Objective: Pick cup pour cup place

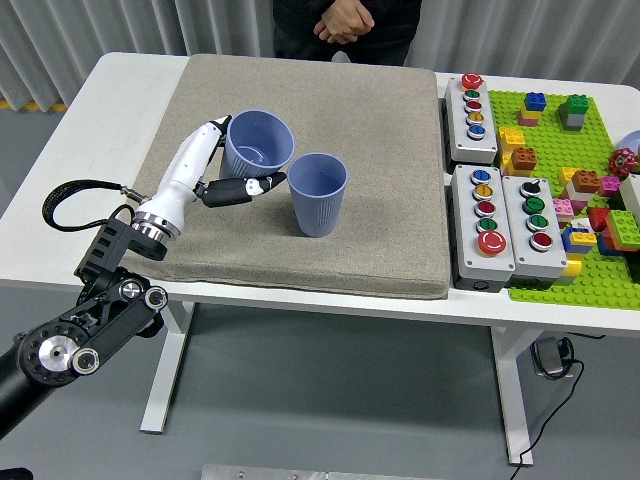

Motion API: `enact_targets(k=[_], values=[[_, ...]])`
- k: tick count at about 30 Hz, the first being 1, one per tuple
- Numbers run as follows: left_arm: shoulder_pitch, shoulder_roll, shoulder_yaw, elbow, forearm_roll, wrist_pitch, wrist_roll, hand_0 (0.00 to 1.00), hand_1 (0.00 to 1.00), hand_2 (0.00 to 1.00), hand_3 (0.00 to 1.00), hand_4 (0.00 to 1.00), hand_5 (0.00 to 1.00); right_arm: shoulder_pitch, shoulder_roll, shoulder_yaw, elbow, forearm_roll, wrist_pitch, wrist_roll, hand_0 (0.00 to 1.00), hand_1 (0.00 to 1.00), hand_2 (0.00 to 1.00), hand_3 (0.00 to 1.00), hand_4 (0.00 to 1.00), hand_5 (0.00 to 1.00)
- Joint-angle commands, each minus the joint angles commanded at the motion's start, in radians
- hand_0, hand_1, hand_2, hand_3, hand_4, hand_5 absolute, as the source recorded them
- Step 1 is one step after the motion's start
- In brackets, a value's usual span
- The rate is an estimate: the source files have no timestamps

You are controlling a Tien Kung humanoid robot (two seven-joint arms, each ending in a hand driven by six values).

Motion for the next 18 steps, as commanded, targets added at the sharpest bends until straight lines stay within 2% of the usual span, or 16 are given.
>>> enact_targets(k=[11, 13, 18], values=[[-0.058, -0.001, 0.01, 0.041, 0.083, 0.011, 0.033, 0.574, 0.521, 0.523, 0.549, 0.827, 0.228, 0.005, -0.001, -0.006, 0.0, 0.011, -0.001, 0.001, 0.694, 0.615, 0.589, 0.588, 0.002, 0.25], [-0.079, 0.009, 0.032, 0.047, 0.127, 0.012, 0.045, 0.574, 0.521, 0.523, 0.549, 0.827, 0.228, 0.009, -0.002, -0.008, 0.0, 0.015, -0.002, 0.001, 0.694, 0.615, 0.589, 0.588, 0.002, 0.25], [-0.107, 0.02, 0.06, 0.046, 0.156, 0.009, 0.056, 0.577, 0.525, 0.525, 0.548, 0.823, 0.23, 0.013, -0.003, -0.012, 0.0, 0.024, -0.004, 0.002, 0.694, 0.615, 0.589, 0.589, 0.002, 0.25]])
